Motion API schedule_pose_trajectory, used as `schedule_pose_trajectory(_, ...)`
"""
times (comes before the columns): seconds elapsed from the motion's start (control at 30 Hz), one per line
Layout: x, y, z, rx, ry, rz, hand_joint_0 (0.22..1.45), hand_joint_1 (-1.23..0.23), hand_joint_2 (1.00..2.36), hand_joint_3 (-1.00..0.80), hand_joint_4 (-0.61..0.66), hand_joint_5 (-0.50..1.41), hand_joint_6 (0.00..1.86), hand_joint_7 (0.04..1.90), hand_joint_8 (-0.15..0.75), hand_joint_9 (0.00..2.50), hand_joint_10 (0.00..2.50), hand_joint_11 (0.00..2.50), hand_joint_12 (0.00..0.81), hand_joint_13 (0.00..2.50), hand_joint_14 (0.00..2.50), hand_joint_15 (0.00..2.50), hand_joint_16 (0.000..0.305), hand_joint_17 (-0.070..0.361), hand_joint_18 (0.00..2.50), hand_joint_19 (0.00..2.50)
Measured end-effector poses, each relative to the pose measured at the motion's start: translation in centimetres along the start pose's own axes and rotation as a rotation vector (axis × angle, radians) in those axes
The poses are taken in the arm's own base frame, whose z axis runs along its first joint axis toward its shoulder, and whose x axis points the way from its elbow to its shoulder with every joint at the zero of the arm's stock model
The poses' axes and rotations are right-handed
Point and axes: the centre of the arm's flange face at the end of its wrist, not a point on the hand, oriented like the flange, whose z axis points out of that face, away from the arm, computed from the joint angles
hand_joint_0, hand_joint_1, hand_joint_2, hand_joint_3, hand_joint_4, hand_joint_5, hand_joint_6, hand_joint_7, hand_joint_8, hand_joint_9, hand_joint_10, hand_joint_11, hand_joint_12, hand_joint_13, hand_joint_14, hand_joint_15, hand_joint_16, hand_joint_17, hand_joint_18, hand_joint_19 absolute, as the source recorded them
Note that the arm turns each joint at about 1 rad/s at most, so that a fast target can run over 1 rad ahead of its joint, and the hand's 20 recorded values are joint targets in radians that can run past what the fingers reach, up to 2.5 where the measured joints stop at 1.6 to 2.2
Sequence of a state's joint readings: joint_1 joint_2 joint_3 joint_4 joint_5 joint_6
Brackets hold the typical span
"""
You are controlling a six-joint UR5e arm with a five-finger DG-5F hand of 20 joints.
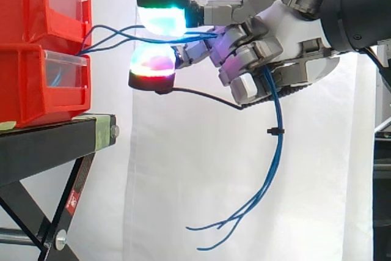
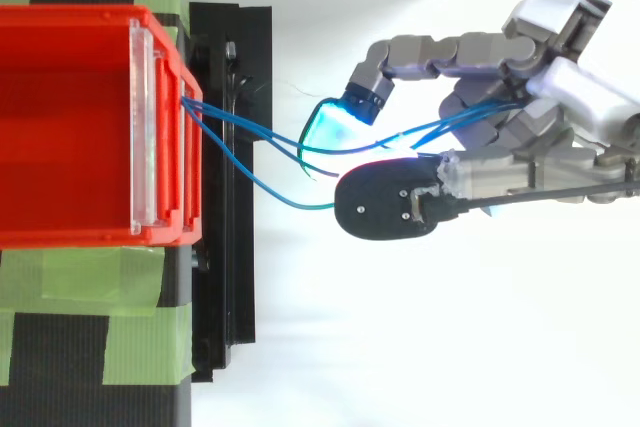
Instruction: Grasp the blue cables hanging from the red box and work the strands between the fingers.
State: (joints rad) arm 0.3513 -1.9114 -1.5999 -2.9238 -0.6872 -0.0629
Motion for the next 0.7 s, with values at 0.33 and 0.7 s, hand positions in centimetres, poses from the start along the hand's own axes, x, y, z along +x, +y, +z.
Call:
schedule_pose_trajectory(0.33, 0.0, 0.1, 0.0, -0.001, 0.0, 0.003, 0.84, -0.63, 1.01, -0.79, 0.2, 0.48, 0.01, 1.44, 0.445, 1.77, 2.5, 2.5, 0.688, 2.06, 2.5, 1.81, 0.238, 0.178, 2.5, 0.72)
schedule_pose_trajectory(0.7, 0.0, 1.1, 0.3, -0.012, -0.002, 0.017, 0.89, -0.65, 1.01, -0.79, 0.2, 0.48, 0.0, 1.44, 0.445, 1.77, 2.5, 2.5, 0.688, 2.06, 2.5, 1.81, 0.238, 0.178, 2.5, 0.72)
